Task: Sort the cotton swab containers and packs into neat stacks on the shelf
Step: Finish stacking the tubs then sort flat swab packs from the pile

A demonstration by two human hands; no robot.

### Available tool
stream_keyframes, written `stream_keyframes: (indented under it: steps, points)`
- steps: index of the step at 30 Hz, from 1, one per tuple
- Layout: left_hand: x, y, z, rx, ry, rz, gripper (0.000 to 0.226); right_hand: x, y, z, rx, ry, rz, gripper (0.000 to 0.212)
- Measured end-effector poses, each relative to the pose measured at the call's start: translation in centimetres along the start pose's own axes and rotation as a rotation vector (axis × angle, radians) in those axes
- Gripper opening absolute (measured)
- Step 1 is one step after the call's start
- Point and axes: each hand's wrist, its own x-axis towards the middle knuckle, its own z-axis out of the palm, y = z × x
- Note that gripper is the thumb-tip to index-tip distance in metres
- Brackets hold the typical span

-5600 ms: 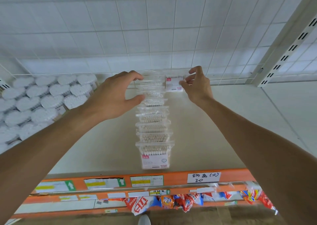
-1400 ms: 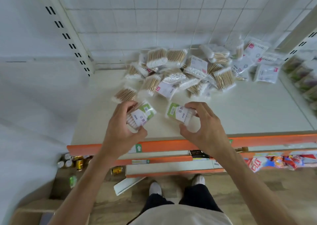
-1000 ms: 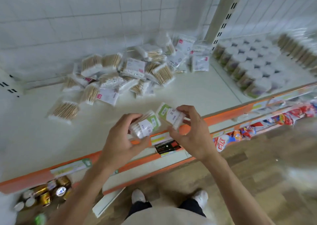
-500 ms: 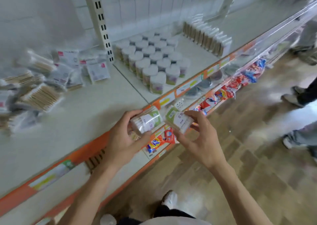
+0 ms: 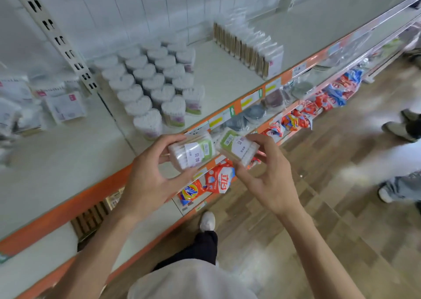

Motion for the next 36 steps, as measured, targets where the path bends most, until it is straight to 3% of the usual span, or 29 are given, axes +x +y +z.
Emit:
stream_keyframes:
  steps: [14, 21, 36]
  points:
    - [13.0, 1.4, 5.3, -0.012, 0.187, 0.014, 0.056, 17.6, 6.7, -3.3, -0.097, -0.02, -0.047, 0.052]
    - [15.4, 1.3, 8.3, -0.02, 0.29, -0.056, 0.055, 23.8, 9.0, -1.7, -0.122, -0.157, 0.006, 0.05]
    - [17.6, 3.8, 12.7, 0.007, 0.567, -0.185, 0.058, 32.1, 11.3, -0.5, -0.249, -0.462, -0.27, 0.053]
